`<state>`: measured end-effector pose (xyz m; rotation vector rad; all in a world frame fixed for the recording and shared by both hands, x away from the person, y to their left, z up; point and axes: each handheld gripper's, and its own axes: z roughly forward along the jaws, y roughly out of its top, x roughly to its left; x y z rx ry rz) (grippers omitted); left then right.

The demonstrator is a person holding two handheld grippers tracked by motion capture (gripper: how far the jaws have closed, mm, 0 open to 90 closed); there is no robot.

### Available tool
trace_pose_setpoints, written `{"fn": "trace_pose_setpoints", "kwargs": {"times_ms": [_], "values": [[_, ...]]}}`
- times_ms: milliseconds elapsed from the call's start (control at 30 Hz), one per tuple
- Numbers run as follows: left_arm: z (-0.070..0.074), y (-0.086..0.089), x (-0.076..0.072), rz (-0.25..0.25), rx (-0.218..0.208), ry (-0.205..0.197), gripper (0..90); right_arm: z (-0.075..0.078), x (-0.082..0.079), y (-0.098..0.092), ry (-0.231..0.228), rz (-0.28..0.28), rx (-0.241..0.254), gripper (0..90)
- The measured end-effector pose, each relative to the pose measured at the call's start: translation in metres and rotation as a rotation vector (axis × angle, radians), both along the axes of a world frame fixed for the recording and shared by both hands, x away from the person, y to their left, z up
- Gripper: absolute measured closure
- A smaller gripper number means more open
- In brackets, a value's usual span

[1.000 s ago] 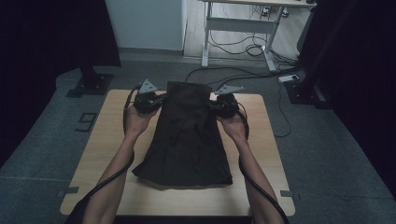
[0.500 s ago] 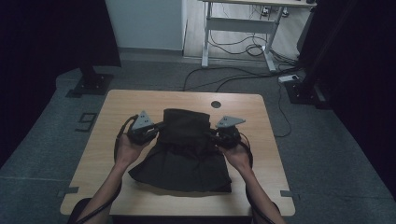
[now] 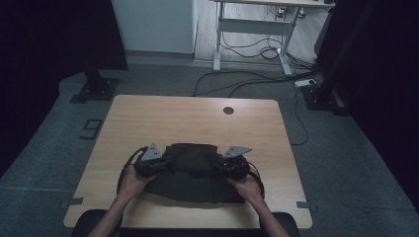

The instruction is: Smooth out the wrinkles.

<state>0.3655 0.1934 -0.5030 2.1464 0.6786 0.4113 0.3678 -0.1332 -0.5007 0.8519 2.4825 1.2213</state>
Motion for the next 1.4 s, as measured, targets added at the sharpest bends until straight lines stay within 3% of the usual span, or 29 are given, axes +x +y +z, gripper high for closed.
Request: {"fn": "trace_pose_setpoints", "kwargs": {"times_ms": [267,367,467,533,567,700,800,900,967,1000,1067,1167,1267,1400], "values": [[-0.013,-0.009,0.014,0.030,0.021,0.020,84.7,-0.011,0.018,-0.001,0.006,-0.041,-0.008,77.4],[-0.014,-0.007,0.011,0.043,0.002,0.031,83.1,-0.014,0.019,-0.005,0.026,-0.037,0.025,75.1],[-0.015,-0.001,0.006,0.066,0.000,0.060,63.7,-0.016,0.014,-0.011,0.060,-0.038,0.069,61.0],[-0.017,0.005,0.001,0.108,0.039,0.063,49.0,-0.016,0.011,-0.017,0.060,-0.063,0.086,37.4],[-0.017,0.010,0.000,0.111,0.041,0.072,46.3,-0.016,0.010,-0.021,0.064,-0.084,0.060,31.2],[-0.014,0.034,-0.006,0.144,0.000,0.100,32.5,-0.024,0.004,-0.047,0.079,-0.122,0.004,24.7],[-0.007,0.051,-0.004,0.216,-0.017,0.093,27.2,-0.027,0.000,-0.071,0.096,-0.180,-0.018,24.5],[0.004,0.058,0.003,0.253,-0.089,0.090,25.4,-0.022,-0.001,-0.088,0.096,-0.233,0.003,24.5],[0.008,0.057,0.005,0.253,-0.105,0.089,23.0,-0.015,0.000,-0.091,0.088,-0.247,0.027,23.8],[0.017,0.046,0.008,0.228,-0.126,0.079,21.2,-0.010,0.000,-0.087,0.086,-0.248,0.043,23.4],[0.023,0.032,0.008,0.189,-0.130,0.076,20.6,-0.004,0.001,-0.081,0.083,-0.239,0.065,22.1],[0.025,0.010,0.004,0.128,-0.108,0.075,18.9,0.005,0.001,-0.057,0.086,-0.194,0.091,18.9],[0.015,-0.007,-0.005,0.091,-0.053,0.098,18.3,0.006,-0.004,-0.032,0.094,-0.160,0.080,15.3],[-0.005,-0.010,-0.015,0.114,0.010,0.122,19.6,-0.007,-0.012,-0.009,0.107,-0.151,0.007,13.8]]}}
